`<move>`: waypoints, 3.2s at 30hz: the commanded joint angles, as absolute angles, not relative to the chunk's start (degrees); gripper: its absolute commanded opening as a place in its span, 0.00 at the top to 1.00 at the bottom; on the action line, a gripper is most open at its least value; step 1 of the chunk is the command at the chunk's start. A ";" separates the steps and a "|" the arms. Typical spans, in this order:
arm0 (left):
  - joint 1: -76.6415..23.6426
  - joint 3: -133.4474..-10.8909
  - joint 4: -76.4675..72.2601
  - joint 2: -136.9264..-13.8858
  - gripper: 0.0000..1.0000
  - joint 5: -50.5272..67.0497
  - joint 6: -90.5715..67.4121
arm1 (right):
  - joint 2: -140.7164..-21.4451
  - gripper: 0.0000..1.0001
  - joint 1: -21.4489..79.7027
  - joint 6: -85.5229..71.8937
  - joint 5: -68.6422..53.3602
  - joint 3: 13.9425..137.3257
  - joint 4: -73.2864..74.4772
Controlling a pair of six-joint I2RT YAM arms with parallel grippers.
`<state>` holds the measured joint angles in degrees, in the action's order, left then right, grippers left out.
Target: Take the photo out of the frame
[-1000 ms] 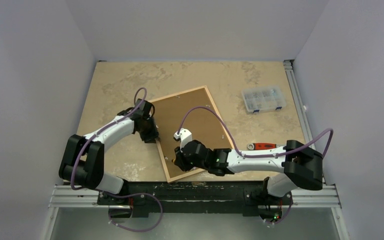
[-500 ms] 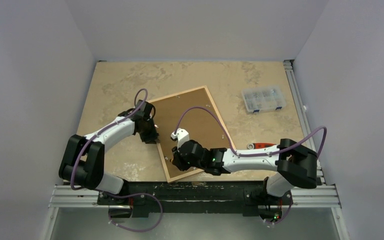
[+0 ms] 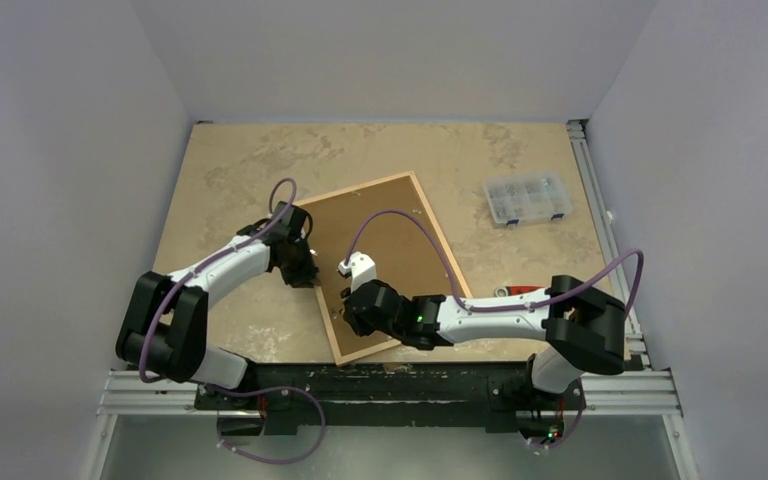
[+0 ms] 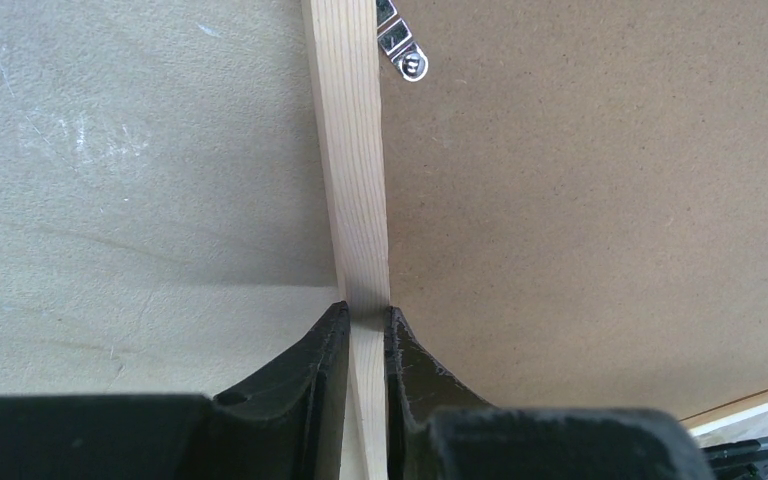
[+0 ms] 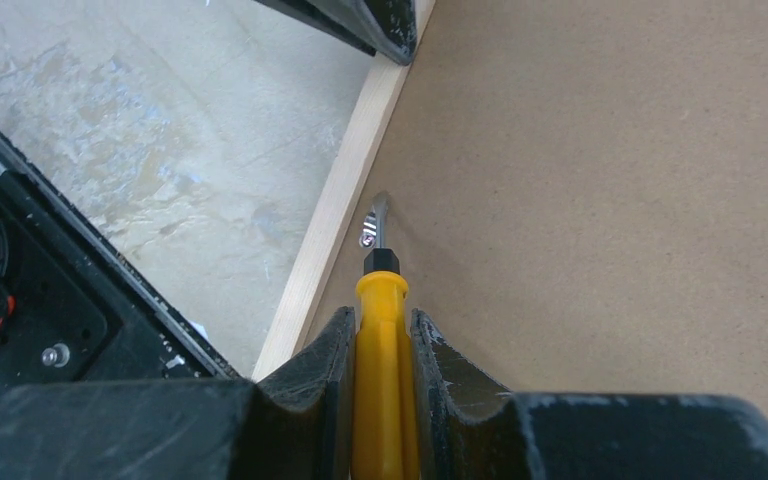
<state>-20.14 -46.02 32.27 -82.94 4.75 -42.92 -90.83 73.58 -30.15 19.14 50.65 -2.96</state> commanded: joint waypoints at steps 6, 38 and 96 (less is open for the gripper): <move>-21.52 -43.38 31.02 -83.64 0.92 6.07 -43.85 | -91.92 1.00 73.84 -30.76 23.07 54.13 -0.58; -21.49 -44.96 31.32 -82.23 0.90 8.10 -44.04 | -89.33 1.00 75.06 -29.81 19.27 53.53 2.08; -21.50 -45.39 30.44 -83.55 0.90 8.97 -43.86 | -88.73 1.00 75.88 -32.29 23.67 53.14 8.85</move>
<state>-20.78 -45.36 31.22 -82.61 7.22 -43.92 -89.62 75.77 -31.97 21.17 52.84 5.39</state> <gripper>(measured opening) 0.142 0.177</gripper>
